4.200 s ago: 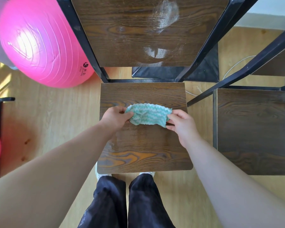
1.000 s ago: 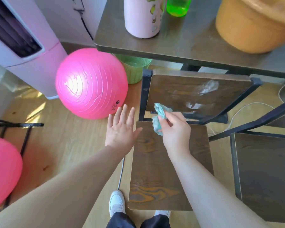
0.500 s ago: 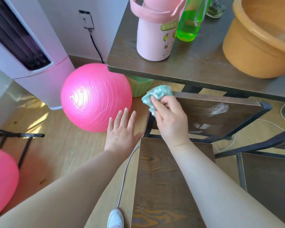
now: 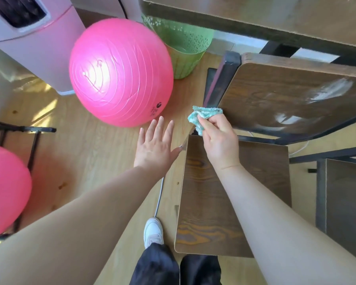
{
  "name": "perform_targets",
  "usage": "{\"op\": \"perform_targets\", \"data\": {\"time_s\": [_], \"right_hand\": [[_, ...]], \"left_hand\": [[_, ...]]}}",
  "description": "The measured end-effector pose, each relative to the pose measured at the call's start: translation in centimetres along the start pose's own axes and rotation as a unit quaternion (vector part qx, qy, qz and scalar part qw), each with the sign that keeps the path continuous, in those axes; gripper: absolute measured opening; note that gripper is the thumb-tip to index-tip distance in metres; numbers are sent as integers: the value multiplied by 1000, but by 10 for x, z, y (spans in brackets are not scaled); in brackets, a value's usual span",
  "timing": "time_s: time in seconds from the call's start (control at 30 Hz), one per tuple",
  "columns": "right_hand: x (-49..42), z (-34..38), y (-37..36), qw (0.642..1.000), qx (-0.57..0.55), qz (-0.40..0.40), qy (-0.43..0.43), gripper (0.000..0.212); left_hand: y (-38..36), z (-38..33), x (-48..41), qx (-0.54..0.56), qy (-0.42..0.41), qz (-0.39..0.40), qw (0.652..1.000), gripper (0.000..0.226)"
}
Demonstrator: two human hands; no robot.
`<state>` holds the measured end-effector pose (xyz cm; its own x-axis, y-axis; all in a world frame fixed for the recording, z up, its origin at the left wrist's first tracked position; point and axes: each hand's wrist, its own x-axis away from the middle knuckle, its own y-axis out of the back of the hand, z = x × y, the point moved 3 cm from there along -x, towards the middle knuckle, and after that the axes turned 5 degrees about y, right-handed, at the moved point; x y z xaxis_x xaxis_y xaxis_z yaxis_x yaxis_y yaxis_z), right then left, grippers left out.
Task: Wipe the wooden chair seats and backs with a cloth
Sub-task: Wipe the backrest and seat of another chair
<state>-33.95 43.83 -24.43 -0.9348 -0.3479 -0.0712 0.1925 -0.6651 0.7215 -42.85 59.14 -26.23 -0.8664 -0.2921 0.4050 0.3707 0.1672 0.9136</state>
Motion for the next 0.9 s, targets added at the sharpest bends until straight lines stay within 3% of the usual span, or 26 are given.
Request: {"op": "perform_targets", "data": {"time_s": [0.1,0.23,0.37,0.47,0.6,0.9], "right_hand": [[10,-15,-24,999,27,35,-9,36],[19,-27,-45,995,94,1,27,25],[16,-35,-57,995,67,51,-49,25],[14,-41,-55,990,93,87,-59,28],[30,-28,-31,997,64,45,-10,29],[34,34,86,986,-5,-143,91,31]], "left_hand": [[-11,4,-2,0,1,7,1000,77],[-21,6,-5,4,-1,9,1000,77],[-26,2,-3,11,-2,8,1000,77],[-22,-5,1,17,-2,4,1000,78],[-12,-17,10,14,-10,-13,1000,76],[45,-54,36,20,-23,-63,998,75]]}}
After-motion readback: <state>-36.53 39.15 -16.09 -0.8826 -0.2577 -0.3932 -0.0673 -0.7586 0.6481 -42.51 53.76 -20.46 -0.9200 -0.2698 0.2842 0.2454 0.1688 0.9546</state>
